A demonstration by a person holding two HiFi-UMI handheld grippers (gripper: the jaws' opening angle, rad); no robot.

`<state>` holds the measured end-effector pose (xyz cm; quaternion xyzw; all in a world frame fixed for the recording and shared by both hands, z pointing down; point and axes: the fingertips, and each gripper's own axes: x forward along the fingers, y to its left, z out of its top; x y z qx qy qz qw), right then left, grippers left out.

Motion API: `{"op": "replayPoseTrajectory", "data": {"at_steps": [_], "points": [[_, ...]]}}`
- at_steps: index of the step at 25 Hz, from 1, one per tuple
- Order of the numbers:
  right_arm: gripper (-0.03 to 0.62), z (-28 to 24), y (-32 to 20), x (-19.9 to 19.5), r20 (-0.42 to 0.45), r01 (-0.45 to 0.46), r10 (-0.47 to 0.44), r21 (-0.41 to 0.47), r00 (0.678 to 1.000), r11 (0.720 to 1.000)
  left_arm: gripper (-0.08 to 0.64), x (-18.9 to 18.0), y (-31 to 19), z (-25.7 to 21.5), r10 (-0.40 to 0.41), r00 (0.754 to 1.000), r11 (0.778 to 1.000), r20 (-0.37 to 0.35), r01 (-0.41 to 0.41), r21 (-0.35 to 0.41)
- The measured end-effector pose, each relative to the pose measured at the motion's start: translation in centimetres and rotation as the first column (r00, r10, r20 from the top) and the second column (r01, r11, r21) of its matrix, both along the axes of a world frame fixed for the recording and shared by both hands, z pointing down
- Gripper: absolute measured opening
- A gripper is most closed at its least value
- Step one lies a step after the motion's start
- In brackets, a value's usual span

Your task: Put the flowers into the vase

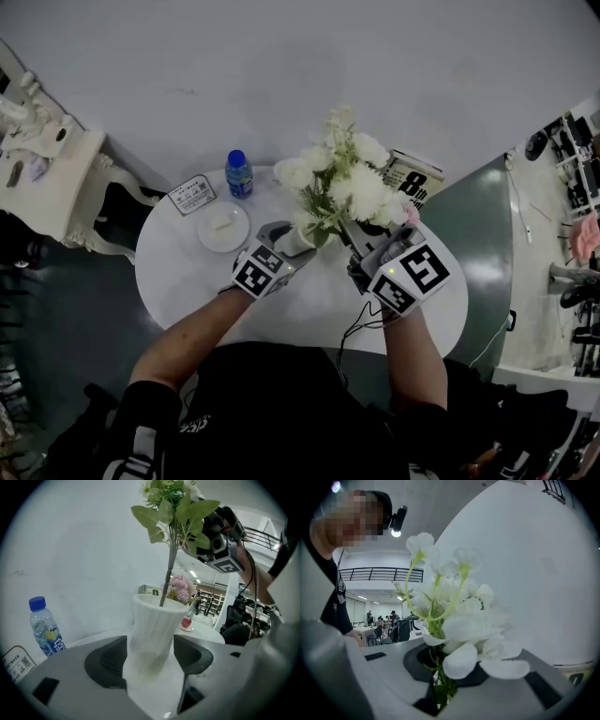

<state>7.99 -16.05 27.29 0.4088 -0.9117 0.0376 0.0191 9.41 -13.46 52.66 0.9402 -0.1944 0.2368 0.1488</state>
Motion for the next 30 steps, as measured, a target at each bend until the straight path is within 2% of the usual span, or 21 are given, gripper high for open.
{"op": "replayPoseTrajectory", "data": {"at_steps": [7, 14, 30], "points": [[0.074, 2.1, 0.1, -0.3, 0.011, -0.022, 0.022, 0.011, 1.0, 1.0, 0.301, 0.0, -0.1, 0.3, 0.001, 1.0, 1.0, -0.004, -0.001, -0.003], [0.074, 4.3, -0.2, 0.0, 0.013, -0.049, 0.049, -0.021, 0.999, 0.999, 0.301, 0.0, 0.1, 0.8, 0.011, 1.0, 1.0, 0.015, -0.011, -0.006], [0.074, 7.6, -0.5, 0.5, 0.001, -0.081, 0.081, -0.073, 0.997, 0.994, 0.301, 0.2, -0.4, 1.6, -0.007, 1.0, 1.0, 0.009, 0.007, -0.003]]}}
